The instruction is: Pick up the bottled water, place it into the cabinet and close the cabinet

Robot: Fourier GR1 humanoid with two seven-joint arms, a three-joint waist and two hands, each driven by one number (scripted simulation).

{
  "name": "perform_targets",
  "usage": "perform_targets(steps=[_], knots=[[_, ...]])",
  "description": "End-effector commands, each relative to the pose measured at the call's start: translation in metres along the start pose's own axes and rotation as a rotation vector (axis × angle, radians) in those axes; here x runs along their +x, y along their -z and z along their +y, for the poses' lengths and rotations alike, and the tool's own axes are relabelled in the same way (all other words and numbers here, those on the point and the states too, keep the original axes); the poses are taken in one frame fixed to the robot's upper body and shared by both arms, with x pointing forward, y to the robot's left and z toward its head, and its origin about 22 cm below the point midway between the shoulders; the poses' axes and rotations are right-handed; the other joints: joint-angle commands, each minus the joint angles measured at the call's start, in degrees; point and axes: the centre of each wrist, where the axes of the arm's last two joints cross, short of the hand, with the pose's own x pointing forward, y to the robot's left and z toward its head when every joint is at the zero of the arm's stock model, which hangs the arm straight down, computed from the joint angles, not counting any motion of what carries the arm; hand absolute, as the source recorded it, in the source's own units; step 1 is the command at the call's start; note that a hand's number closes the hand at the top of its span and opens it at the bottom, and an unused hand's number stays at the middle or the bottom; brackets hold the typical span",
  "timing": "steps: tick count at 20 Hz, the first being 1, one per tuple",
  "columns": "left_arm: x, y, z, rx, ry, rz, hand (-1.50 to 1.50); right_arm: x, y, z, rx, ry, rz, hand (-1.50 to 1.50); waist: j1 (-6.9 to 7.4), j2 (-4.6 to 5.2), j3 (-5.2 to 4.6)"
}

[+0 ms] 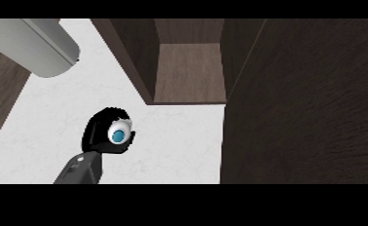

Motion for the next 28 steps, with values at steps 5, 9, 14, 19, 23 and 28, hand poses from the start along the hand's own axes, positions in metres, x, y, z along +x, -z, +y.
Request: perform_targets(steps=[5, 9, 14, 19, 23, 28], knots=[[-0.016, 0.002, -0.056, 0.054, -0.123, -0.002, 1.50, 0.014, 0.011, -0.001, -0.017, 0.015, -0.011, -1.50, 0.59, 0.36, -0.30], [-0.003, 0.022, -0.081, 0.024, -0.118, 0.009, 1.50, 0.025, 0.009, -0.002, -0.007, 0.024, -0.032, -1.50, 0.36, 0.25, -0.28], [0.023, 0.043, -0.118, 0.018, -0.094, 0.021, 1.50, 0.018, 0.005, -0.001, -0.003, 0.025, -0.024, -1.50, 0.03, 0.13, -0.28], [0.049, 0.073, -0.155, -0.012, 0.056, -0.052, 1.50, 0.017, 0.004, -0.003, -0.026, 0.028, -0.036, -1.50, -0.52, 0.28, -0.29], [0.061, 0.082, -0.190, 0.010, 0.092, -0.028, 1.50, 0.016, 0.011, 0.001, -0.011, 0.046, -0.030, -1.50, -0.71, 0.51, -0.34], [0.096, 0.128, -0.220, 0.019, 0.182, -0.045, 1.50, 0.016, 0.009, -0.006, -0.012, 0.023, -0.054, -1.50, -1.02, 0.53, -0.30]])
